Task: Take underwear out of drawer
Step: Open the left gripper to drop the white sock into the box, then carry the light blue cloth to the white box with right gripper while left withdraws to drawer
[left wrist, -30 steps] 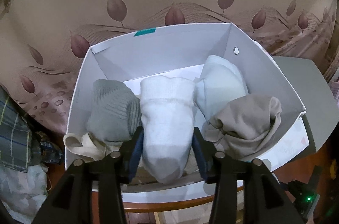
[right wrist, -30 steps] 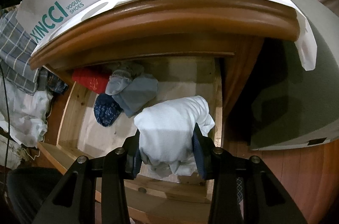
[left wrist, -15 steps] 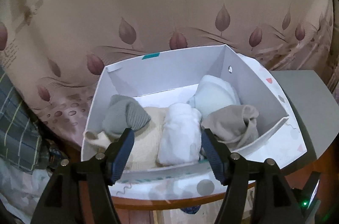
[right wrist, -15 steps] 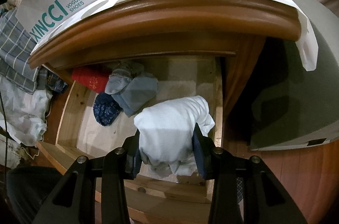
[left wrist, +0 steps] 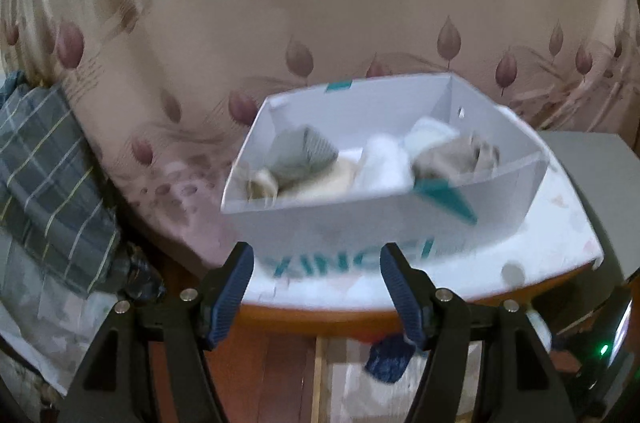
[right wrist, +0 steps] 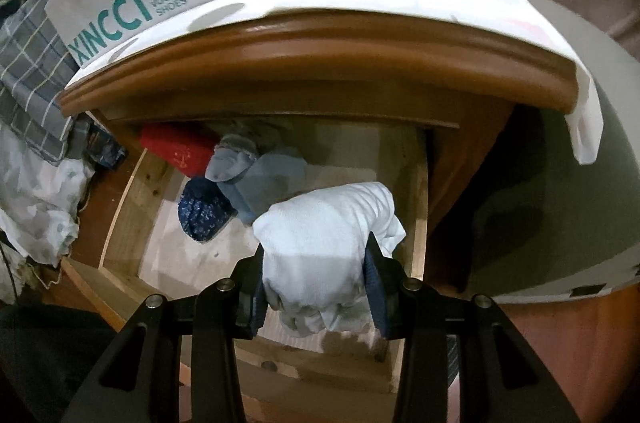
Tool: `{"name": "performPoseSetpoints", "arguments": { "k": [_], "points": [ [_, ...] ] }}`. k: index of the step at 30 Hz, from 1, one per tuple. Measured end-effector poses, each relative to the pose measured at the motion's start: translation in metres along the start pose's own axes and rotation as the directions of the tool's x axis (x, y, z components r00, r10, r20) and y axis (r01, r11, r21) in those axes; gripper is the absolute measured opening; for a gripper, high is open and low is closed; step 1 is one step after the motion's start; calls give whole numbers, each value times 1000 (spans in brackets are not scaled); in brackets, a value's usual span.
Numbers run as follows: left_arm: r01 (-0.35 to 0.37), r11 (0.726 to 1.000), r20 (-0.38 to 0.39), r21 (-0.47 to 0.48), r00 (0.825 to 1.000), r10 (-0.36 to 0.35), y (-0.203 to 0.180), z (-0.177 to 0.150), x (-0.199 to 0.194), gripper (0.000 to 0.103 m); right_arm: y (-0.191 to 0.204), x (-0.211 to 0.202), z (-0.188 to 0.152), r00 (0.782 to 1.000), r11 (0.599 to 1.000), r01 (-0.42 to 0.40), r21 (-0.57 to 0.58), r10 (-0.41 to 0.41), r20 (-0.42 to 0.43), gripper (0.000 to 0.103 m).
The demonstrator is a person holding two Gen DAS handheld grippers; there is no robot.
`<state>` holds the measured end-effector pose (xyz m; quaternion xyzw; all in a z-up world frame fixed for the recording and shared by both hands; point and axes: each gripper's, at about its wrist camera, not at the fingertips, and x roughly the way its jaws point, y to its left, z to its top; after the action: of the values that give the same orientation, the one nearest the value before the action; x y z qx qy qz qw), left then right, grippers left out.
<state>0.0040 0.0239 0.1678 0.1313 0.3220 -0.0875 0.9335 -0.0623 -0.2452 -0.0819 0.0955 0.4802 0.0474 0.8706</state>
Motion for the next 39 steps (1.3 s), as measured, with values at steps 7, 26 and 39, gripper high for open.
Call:
{"name": "performPoseSetpoints", "arguments": {
  "k": [7,26,39],
  "points": [
    [-29,997,-59,-65,998,26,22,-63,9,68,7,-21,2,996,999,-4,-44,8,92,38],
    [-85,985,-178,-148,982,58,47,-142,62,68,26,-105,58,986,998,32,-57,-22,165,38],
    [-92,972,-223,-216,974,43,63,-146,71,68,52,-165,149,955,986,94,-139,-50,294,38]
  ]
}}
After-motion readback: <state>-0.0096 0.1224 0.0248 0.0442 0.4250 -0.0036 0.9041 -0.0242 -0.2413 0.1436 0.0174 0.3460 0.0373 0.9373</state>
